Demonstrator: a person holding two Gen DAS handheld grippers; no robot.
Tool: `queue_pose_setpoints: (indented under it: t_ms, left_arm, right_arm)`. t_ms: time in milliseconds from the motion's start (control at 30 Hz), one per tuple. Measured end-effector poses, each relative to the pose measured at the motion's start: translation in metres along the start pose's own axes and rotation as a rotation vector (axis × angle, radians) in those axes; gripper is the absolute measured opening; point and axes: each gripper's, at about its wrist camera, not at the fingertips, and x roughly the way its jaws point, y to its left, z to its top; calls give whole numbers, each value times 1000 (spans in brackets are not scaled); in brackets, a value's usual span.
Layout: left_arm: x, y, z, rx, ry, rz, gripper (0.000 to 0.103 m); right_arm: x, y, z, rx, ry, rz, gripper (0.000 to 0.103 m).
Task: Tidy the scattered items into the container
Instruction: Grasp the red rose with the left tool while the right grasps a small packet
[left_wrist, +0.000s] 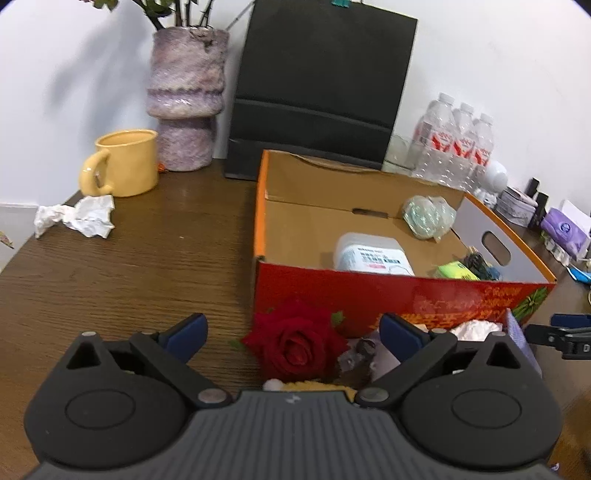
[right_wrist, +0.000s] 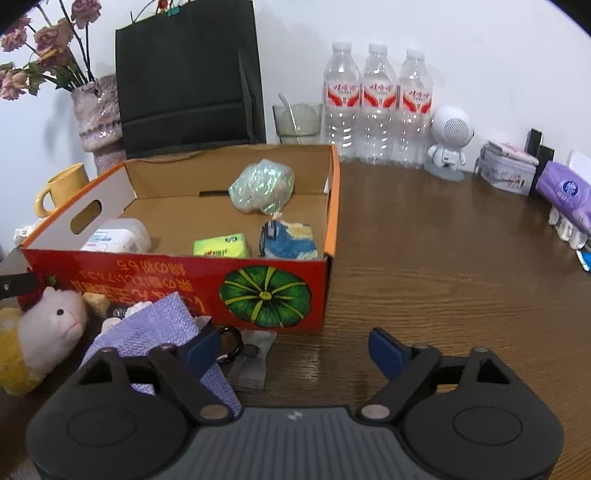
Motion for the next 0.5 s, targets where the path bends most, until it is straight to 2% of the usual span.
queue_pose_setpoints:
  t_ms: [100,167,233,367,400,433,500]
  left_arm:
    - [6,-2,-3,-2,15,5,94]
    - [10,-2,-5,-5,31,1,87]
    - [14,-1,-7,-9,44,-1,75]
    - [18,2,-9,-22,51,-4,61]
    - [18,3,-10,-27,52,-9,56]
    - [17,4,-10,-28,49,-11,51]
    - [16,6,-10,-31,44,-13,49]
  right_arm:
    - [4,4,-4,-8,17,3,72]
    - [7,5,-6,-12,33,9,63]
    - [8,7,-7,-30,33,2,53]
    - [5,7,-10,-54,20,8,42]
    - [4,6,-11,-55,16,12,33]
    - [3,6,-11,-53,13,17,17]
    - [2,3,-10,-46,13,27,17]
